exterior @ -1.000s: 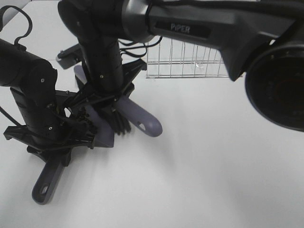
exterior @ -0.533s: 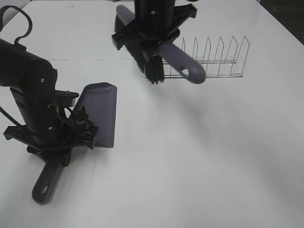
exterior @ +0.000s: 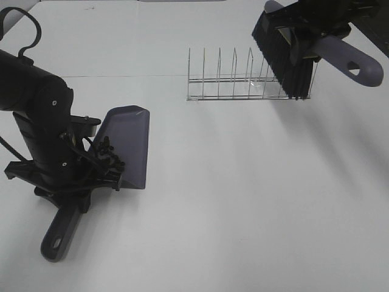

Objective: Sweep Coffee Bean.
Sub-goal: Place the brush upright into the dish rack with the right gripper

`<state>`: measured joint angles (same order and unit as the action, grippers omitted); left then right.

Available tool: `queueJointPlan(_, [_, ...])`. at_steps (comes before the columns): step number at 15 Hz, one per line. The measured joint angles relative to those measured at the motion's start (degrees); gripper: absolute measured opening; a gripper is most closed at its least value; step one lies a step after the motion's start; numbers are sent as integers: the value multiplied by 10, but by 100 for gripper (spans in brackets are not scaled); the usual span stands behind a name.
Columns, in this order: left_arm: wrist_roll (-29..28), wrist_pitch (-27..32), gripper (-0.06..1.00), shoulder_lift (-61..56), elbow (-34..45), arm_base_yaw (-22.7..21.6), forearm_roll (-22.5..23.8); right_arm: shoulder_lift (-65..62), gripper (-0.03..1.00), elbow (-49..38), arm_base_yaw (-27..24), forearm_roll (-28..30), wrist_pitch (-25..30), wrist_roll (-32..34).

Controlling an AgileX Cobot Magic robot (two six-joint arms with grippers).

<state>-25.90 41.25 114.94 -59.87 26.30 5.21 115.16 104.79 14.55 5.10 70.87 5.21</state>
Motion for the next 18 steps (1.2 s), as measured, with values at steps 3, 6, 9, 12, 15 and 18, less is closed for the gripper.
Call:
queueJointPlan(3, [0,0,35,0,0,0,0,9,31,-6,-14,-7,-1,-1])
queueJointPlan(6, [0,0,35,0,0,0,1,33,31,-33,-15,-13,-2,-1])
queueJointPlan(9, [0,0,35,0,0,0,1,49,31,-67,-15,-2,-2,0])
queueJointPlan(12, [0,0,35,0,0,0,1,52,31,-77,-16,25,-2,5])
queueJointPlan(15, [0,0,35,0,0,0,1,52,31,-77,-26,34,-2,17])
queueJointPlan(18, [0,0,35,0,0,0,1,58,31,-77,-28,29,-44,19])
